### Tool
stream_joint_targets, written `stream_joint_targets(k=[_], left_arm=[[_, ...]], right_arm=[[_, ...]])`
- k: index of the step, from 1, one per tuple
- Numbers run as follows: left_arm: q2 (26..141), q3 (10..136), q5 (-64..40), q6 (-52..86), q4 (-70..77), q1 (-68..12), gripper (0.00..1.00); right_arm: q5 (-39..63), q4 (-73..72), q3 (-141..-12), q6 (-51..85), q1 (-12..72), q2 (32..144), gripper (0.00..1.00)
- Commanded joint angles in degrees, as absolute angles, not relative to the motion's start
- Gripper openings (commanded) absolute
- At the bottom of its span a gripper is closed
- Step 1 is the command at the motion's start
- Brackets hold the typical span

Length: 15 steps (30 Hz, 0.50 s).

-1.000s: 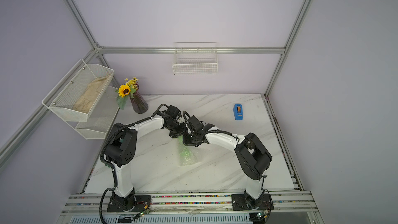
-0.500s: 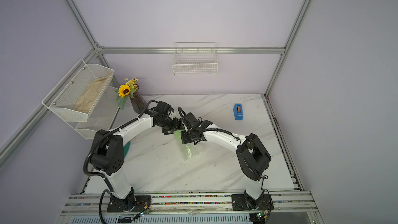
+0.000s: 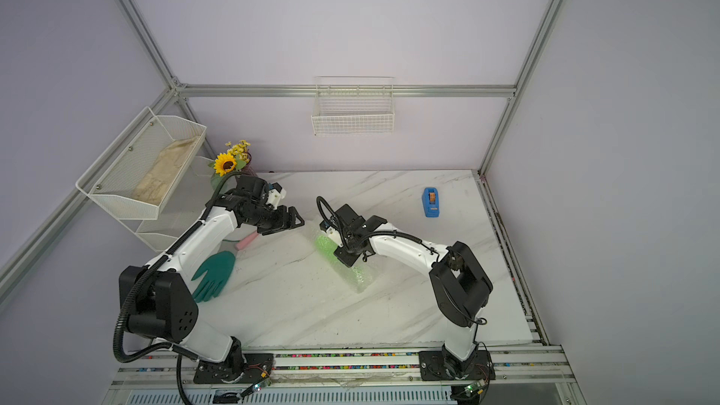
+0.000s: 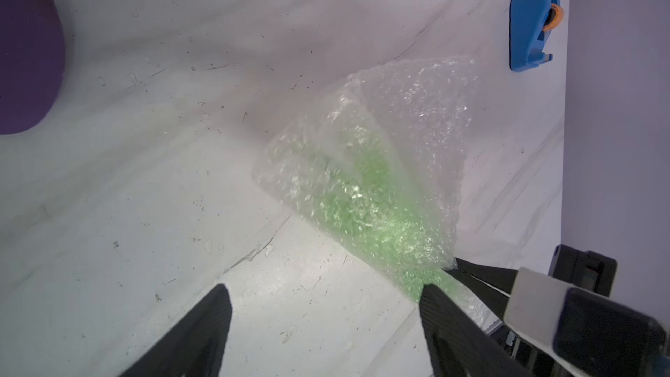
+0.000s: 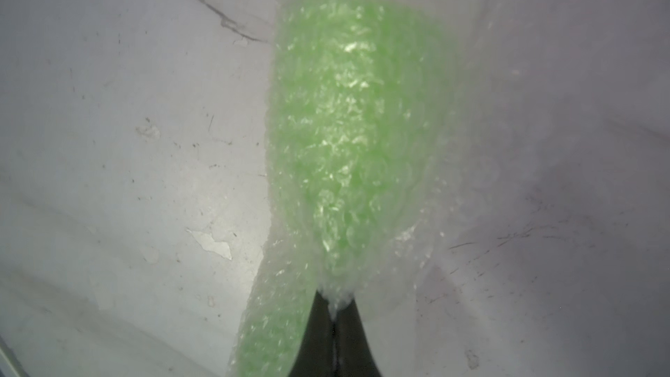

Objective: Wrap wine glasses in bubble wrap
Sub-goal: Adjust the bubble wrap at the center of the board.

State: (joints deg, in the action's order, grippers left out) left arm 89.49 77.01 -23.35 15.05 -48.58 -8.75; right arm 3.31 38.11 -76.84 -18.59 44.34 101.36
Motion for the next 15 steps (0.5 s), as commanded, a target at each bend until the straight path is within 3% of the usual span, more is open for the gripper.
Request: stream_joint_targets(k=[1,9,15], left_arm=[[85.32,80.06,-23.65,5.40,-46.85,-8.54,0.79],[85.12,79.87,-39.47,-9.55,-42.36,-9.29,0.80],[83.41,72.84,-46.30,-33.39,-41.87,-13.36,0.87]], right_arm=[[3.67,33.23,-71.85,-41.91,44.15,94.47,0.00],[4.53,23.55,-66.00,-63.83,43.58,91.55,0.00],[7.35,21.53,-63.26,-67.61,41.77,90.96,0.00]])
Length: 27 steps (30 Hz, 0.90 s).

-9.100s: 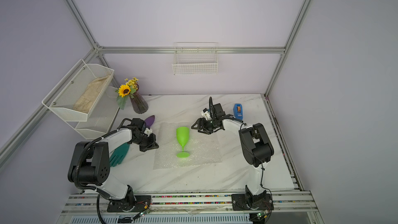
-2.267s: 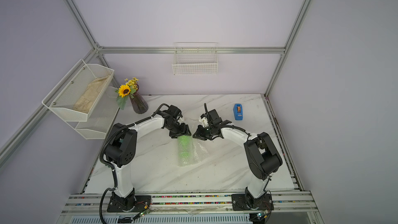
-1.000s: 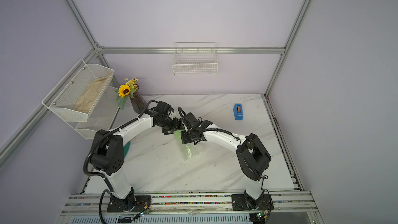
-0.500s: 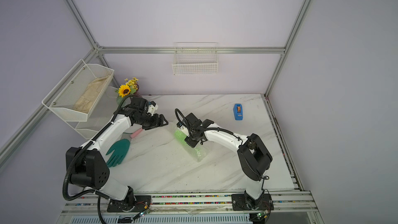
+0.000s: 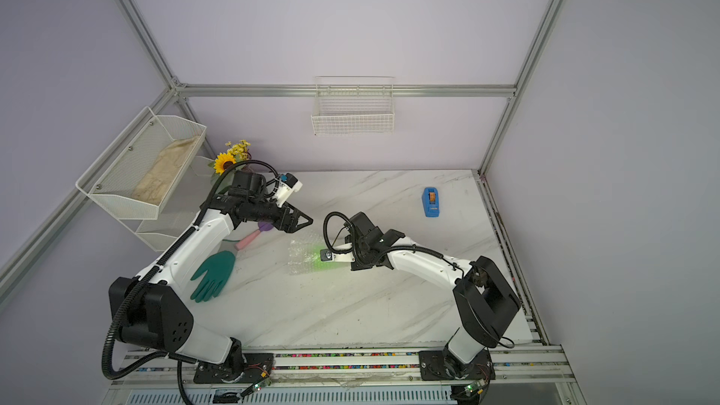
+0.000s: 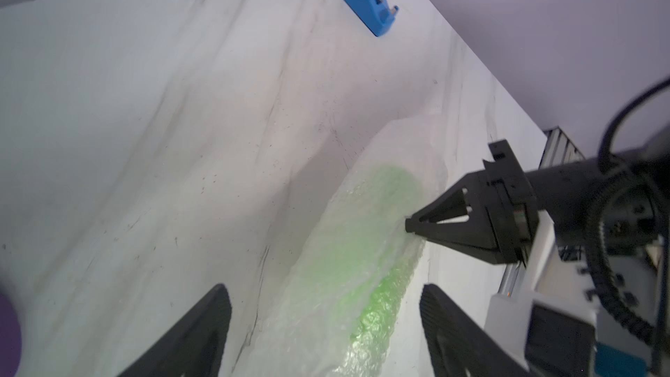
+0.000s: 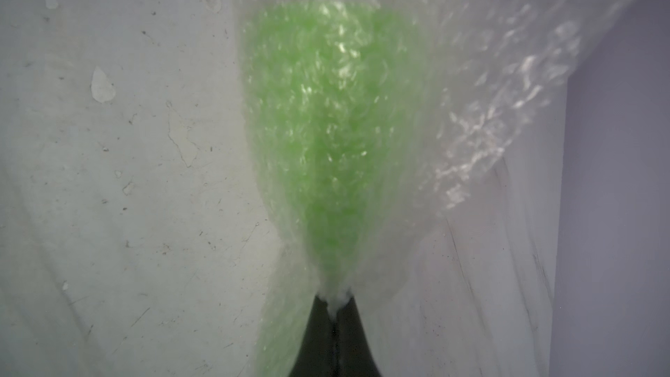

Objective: Wrap wine glasses in bubble wrap
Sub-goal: Adjust the bubble wrap at the center of the board.

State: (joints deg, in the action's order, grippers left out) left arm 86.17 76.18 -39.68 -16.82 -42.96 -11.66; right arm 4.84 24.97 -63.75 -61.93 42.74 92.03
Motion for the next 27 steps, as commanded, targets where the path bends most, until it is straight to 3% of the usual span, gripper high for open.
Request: stream_joint_targets(k=[1,8,15,21,27], left_arm=[[82.97,71.28,-47.82,-37.29,-41.72,-13.71,0.88],[83.23,62.56,-58.62,-50.56,-34.91,-14.47,0.93],[87.01,61.42,-56.18,-50.78,-30.49,-17.95,0.94],[88.55,56.63,-51.71,-45.86,-17.81,-19.23,0.93],[90.41,55.49,-50.46,-46.48,-17.40,-20.27,0.90]], right_arm=[[8.11,21.56,-62.91,-67.89,41.42,90.40,0.00],[11.26,21.28,-61.64,-68.60,39.95,89.12,0.00],[12.65,21.18,-61.59,-67.66,39.20,88.99,0.00],[13.62,21.09,-61.74,-67.61,39.20,89.11,0.00],[13.56,20.94,-61.76,-67.59,39.19,88.95,0.00]])
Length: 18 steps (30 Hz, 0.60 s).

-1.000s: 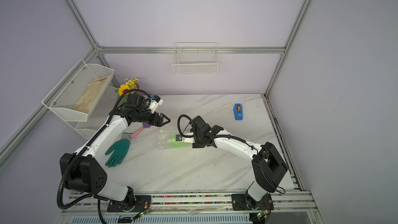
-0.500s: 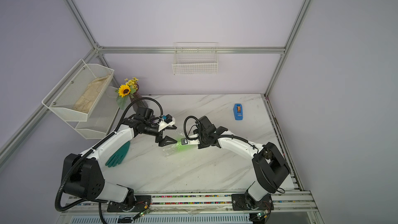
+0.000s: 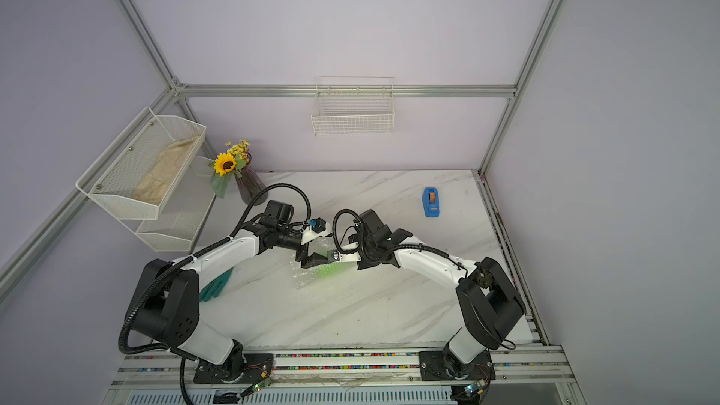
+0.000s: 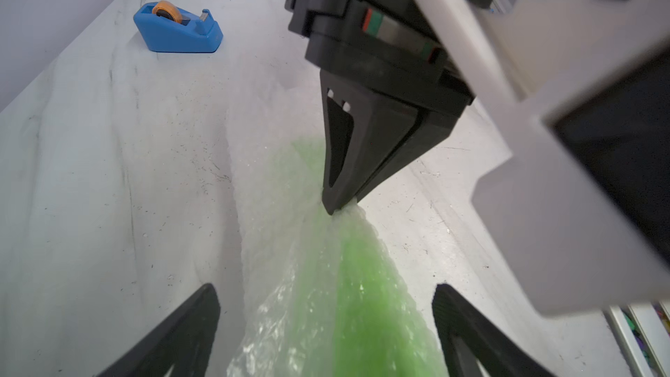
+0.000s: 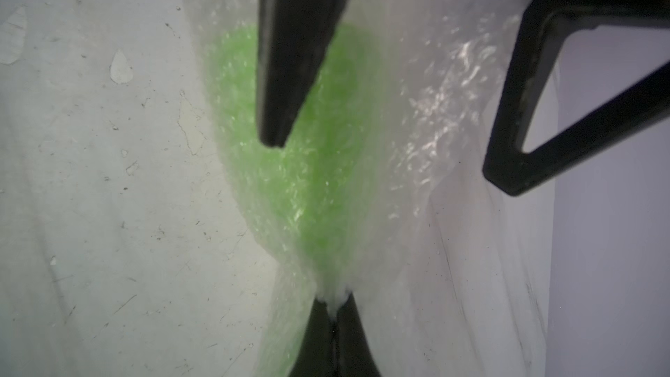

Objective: Wrap wine glasses in bubble wrap
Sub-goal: Adjust the bubble wrap at the center of the board.

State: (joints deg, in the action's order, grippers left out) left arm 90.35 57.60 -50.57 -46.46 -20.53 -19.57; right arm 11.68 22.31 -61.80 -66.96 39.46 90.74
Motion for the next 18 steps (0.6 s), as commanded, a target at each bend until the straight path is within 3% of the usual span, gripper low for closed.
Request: stream_joint_targets(k=[1,9,18], left_arm=[[90.68,55.21,-50.13,-46.69,-17.56,-20.60,0.88],[89.64,54.67,-48.20,-47.91,-20.78,-21.41,0.76],[89.04,54.01,-42.46,-42.10,-19.67,-24.38,0.72]], right_arm=[[13.48,20.92,-61.74,-67.59,39.13,89.05,0.00],[13.54,20.39,-61.30,-67.68,39.00,88.59,0.00],[13.18,20.30,-61.19,-67.69,38.76,88.03,0.00]])
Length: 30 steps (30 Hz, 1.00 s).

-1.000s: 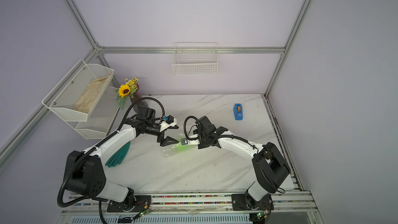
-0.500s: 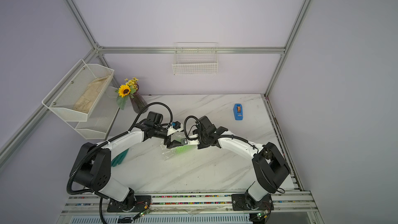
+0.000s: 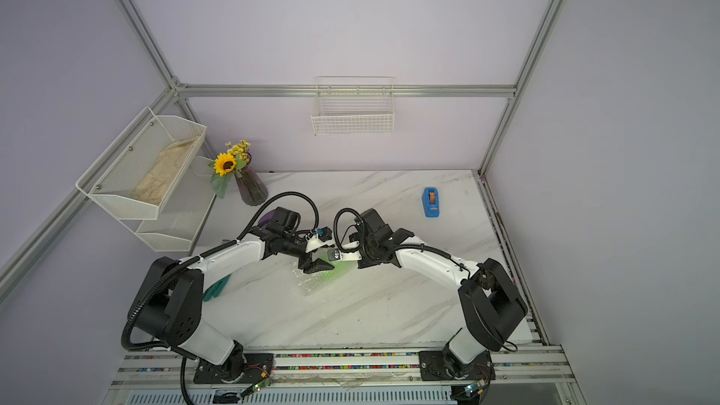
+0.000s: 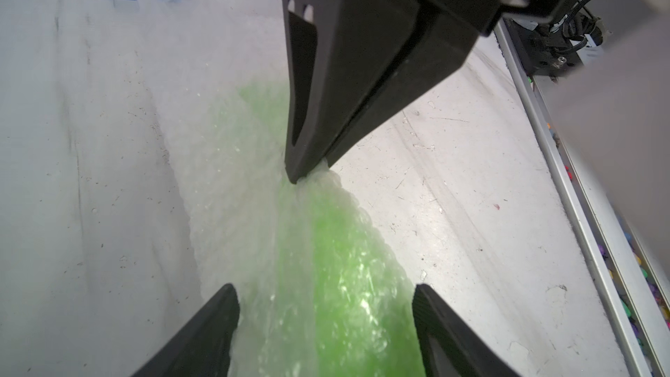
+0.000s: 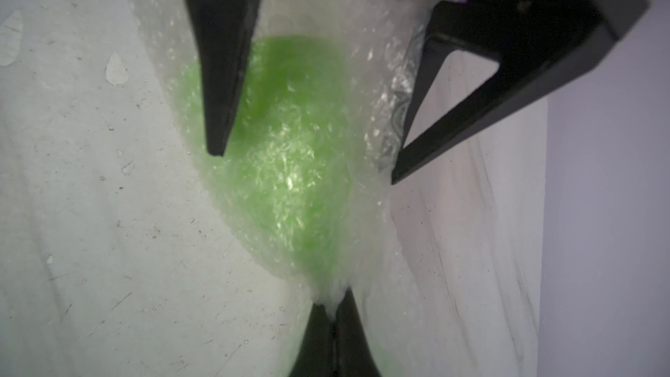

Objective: Wrap wine glasses in bubble wrap
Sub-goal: Adjust the bubble wrap at the center of the board.

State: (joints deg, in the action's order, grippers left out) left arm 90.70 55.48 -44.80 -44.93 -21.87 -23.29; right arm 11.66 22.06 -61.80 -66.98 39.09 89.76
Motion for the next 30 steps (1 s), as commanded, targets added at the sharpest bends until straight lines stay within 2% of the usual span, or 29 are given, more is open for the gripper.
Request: stream_joint_targets(k=[1,4,6,16,19,22,26,27,30], left_arm=[[88.83,53.44,-41.36,-41.17,-18.23,-24.68,0.69],[87.67,51.52,-38.54,-39.39,-14.24,-24.93,0.53],[86.82,50.47,-37.11,-39.11,-12.65,-25.07,0.46],[83.63,49.69,-36.07,-40.19,-14.22,-25.02,0.31],[83.42,50.05,-37.15,-41.30,-15.76,-25.00,0.24],[84.33,51.24,-37.92,-42.43,-17.95,-24.99,0.10],[85.78,53.22,-37.93,-44.28,-21.93,-25.11,0.09],[86.04,53.47,-37.75,-44.62,-22.50,-25.05,0.09],[85.83,53.80,-37.28,-46.48,-24.04,-25.02,0.09]], right_arm=[[13.26,20.30,-61.17,-67.75,38.76,88.01,0.00],[13.73,20.38,-61.05,-67.38,38.76,88.05,0.00],[14.05,20.56,-60.91,-66.99,38.76,88.00,0.00],[14.68,21.90,-60.94,-65.21,38.75,88.77,0.00],[14.68,21.71,-60.82,-65.21,38.76,88.87,0.00],[15.09,21.02,-61.11,-64.73,38.76,88.58,0.00],[16.41,20.87,-62.38,-61.68,38.76,87.25,0.00],[16.50,20.75,-62.40,-61.21,38.76,86.36,0.01],[16.38,19.88,-61.21,-60.74,38.60,83.50,0.20]])
